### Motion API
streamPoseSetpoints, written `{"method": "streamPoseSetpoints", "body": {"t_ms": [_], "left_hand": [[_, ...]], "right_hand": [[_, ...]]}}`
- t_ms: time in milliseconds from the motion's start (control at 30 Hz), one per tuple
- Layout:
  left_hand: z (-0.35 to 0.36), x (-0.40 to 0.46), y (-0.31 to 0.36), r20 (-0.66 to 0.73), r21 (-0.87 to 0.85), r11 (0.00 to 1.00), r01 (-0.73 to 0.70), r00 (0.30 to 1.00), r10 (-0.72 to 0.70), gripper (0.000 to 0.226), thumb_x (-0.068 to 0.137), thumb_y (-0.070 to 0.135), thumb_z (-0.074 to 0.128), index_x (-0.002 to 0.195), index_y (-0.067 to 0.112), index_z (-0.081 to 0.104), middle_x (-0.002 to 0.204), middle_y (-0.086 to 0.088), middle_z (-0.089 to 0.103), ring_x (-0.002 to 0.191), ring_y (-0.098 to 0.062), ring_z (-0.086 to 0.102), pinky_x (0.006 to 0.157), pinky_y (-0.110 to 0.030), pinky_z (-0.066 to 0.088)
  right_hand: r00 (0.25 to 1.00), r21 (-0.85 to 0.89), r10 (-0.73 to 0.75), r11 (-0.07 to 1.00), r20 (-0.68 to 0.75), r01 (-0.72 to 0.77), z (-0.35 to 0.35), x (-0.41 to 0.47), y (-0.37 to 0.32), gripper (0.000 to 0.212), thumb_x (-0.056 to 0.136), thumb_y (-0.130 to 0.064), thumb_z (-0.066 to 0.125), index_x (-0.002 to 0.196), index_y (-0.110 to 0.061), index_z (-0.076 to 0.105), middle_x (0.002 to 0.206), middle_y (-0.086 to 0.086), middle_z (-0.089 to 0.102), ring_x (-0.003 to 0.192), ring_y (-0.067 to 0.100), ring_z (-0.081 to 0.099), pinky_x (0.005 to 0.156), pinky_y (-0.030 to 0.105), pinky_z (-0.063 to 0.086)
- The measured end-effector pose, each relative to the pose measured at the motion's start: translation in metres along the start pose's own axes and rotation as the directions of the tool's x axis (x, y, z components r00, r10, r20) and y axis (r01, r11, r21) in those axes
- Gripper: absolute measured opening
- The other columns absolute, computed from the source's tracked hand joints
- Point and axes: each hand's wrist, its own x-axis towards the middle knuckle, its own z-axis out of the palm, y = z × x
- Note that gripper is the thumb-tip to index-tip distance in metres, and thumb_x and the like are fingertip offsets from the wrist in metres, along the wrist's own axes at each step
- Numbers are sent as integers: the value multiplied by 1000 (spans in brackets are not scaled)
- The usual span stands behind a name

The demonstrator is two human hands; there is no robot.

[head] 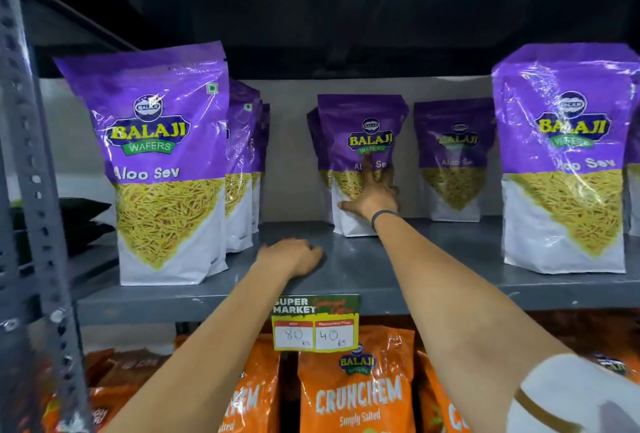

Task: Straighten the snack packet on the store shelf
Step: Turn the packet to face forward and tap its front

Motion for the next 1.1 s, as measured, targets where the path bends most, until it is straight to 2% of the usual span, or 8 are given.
{"method": "streamPoseSetpoints", "body": {"t_ms": [267, 500, 567, 733, 1100], "left_hand": [[-1, 1, 0, 15, 5, 1000, 7, 1000, -7, 58, 96, 48, 24, 143, 20, 43, 155, -11, 38, 141, -31, 36, 116, -51, 28], [-1, -1, 2, 23, 10, 1000, 9, 1000, -9, 58, 97, 46, 23, 143, 18, 43, 155, -11, 38, 140, -30, 36, 116, -50, 28], [-2, -2, 2, 22, 14, 1000, 10, 1000, -10, 58, 97, 47, 23, 144, 19, 43, 155, -11, 38, 141, -29, 36, 116, -50, 28], [-2, -1, 1, 29, 22, 1000, 12, 1000, -13, 59, 96, 48, 23, 144, 19, 42, 155, -10, 38, 141, -29, 36, 116, -50, 28], [-1, -1, 1, 40, 8, 1000, 24, 999, -24, 60, 96, 47, 23, 145, 19, 41, 156, -11, 37, 140, -30, 37, 116, -50, 29]], "right_hand": [[1000, -37, 21, 999, -21, -22, -4, -7, -1, 112, 77, -45, 76, 151, -39, -8, 149, 22, 19, 127, 44, 39, 103, 50, 43], [998, -79, 33, 996, -55, -37, -9, -16, -2, 108, 75, -50, 75, 152, -39, 0, 139, 19, 31, 114, 41, 48, 89, 40, 50], [997, -115, 37, 992, -68, -45, -10, -19, -3, 108, 75, -52, 74, 152, -38, 0, 137, 20, 32, 112, 40, 49, 86, 40, 51], [996, -169, 53, 984, -73, -65, -12, -26, -6, 104, 77, -56, 71, 152, -39, 1, 145, 22, 26, 119, 43, 45, 90, 43, 50], [992, -200, 9, 979, -129, -35, -22, -48, -5, 108, 73, -61, 70, 152, -39, 1, 136, 19, 34, 113, 41, 48, 87, 47, 48]]}}
